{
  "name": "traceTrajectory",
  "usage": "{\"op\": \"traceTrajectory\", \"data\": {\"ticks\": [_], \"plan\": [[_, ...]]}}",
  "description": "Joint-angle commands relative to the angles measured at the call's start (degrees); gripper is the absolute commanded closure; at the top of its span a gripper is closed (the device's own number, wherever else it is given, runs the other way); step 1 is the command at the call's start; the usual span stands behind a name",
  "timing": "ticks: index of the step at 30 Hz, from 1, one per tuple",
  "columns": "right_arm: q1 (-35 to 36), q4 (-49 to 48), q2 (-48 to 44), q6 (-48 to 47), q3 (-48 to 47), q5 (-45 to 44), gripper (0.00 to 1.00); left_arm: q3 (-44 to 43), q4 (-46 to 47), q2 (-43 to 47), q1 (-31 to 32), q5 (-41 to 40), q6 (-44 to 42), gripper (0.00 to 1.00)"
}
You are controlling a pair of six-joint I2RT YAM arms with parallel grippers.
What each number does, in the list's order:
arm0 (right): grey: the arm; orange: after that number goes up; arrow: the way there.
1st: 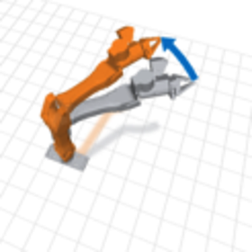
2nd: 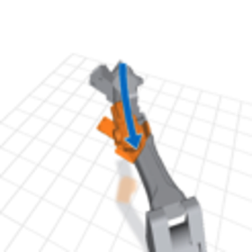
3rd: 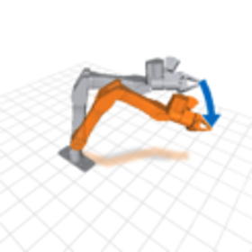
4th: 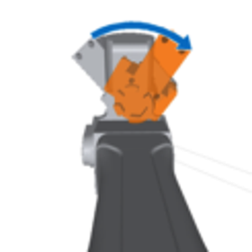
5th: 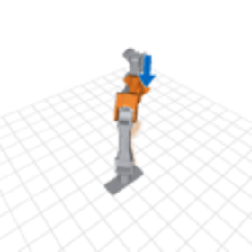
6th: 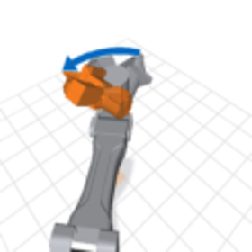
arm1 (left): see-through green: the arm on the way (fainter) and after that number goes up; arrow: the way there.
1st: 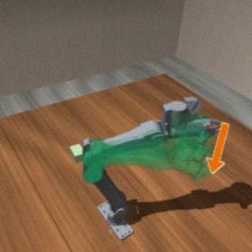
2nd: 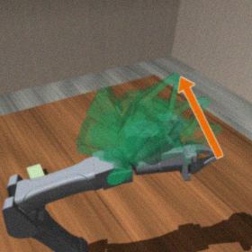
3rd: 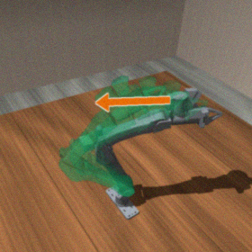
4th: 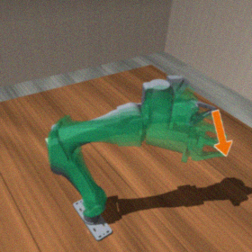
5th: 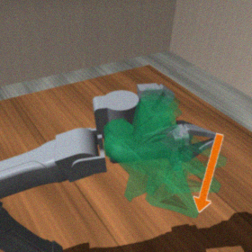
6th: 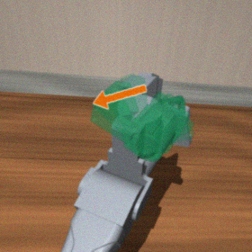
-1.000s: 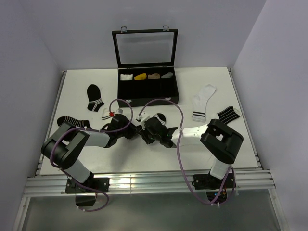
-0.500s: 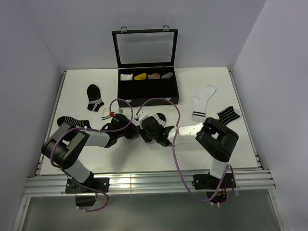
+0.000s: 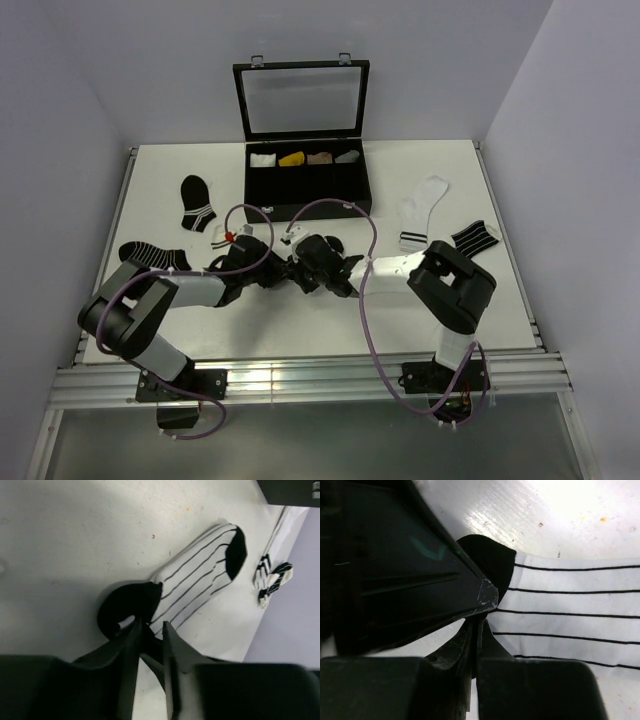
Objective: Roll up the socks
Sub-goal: Roll the sock at the center of the board.
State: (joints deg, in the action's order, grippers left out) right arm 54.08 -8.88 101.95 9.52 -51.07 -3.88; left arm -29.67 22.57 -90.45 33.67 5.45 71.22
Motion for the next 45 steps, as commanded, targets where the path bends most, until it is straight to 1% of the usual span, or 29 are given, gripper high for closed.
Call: {"op": "traceTrajectory", "data": {"ticks": [1,2,3,4,5,6,8,10,11,13,16,23,25,34,38,41,45], "plan": [[-3.53,2.82,0.44,3.84,-0.87,9.31,1.00,1.10,-3.05,4.75,0.17,-2.45,0.67,0.68],[-4.24,2.73,0.53,4.54,-1.05,11.07,1.00,1.28,-3.49,6.94,0.17,-3.16,0.67,0.65],[-4.86,2.56,0.44,5.76,-0.79,14.91,1.00,1.72,-3.93,8.09,0.17,-3.86,0.67,0.61],[-5.65,1.51,0.35,6.47,-0.44,16.87,1.00,2.07,-4.37,9.23,0.17,-4.48,0.59,0.54],[-7.14,0.98,0.27,7.09,0.09,18.63,1.00,2.33,-5.59,11.77,0.17,-5.18,0.59,0.50],[-7.85,0.63,0.35,8.31,0.18,22.30,1.00,2.86,-6.21,12.92,0.17,-5.19,0.59,0.42],[-10.04,0.10,0.79,9.37,0.09,25.40,1.00,3.56,-7.36,16.34,0.17,-7.99,0.59,0.35],[-11.19,-0.16,1.49,11.04,-0.26,29.43,1.00,4.79,-8.33,18.20,0.17,-8.70,0.93,0.30],[-11.63,-0.78,1.76,11.92,-0.09,30.76,1.00,5.06,-8.50,19.34,0.17,-8.88,1.02,0.30],[-13.39,-2.97,2.20,14.55,0.09,35.31,1.00,5.76,-9.38,19.70,0.26,-9.06,1.38,0.30],[-15.06,-2.90,3.86,16.50,-0.26,37.88,1.00,6.38,-9.03,18.74,0.34,-8.44,1.99,0.29],[-17.17,-5.79,7.91,20.80,0.27,42.80,1.00,4.27,-7.89,11.37,0.61,-6.69,1.82,0.31],[-18.22,-7.63,8.52,22.12,1.14,43.60,1.00,3.39,-7.89,10.22,0.78,-6.68,1.64,0.31],[-19.37,-8.52,9.67,23.35,1.58,43.87,1.00,2.25,-6.57,4.94,1.66,-6.16,2.17,0.35],[-19.72,-8.87,9.76,23.88,1.59,43.69,0.99,1.81,-7.10,4.32,2.19,-6.16,1.82,0.40],[-19.89,-9.22,9.84,24.14,1.85,43.78,0.98,1.37,-7.71,3.36,2.28,-6.42,1.29,0.45],[-19.90,-9.57,9.50,24.14,2.11,43.87,0.96,0.49,-7.54,1.16,2.36,-6.07,0.94,0.57]]}}
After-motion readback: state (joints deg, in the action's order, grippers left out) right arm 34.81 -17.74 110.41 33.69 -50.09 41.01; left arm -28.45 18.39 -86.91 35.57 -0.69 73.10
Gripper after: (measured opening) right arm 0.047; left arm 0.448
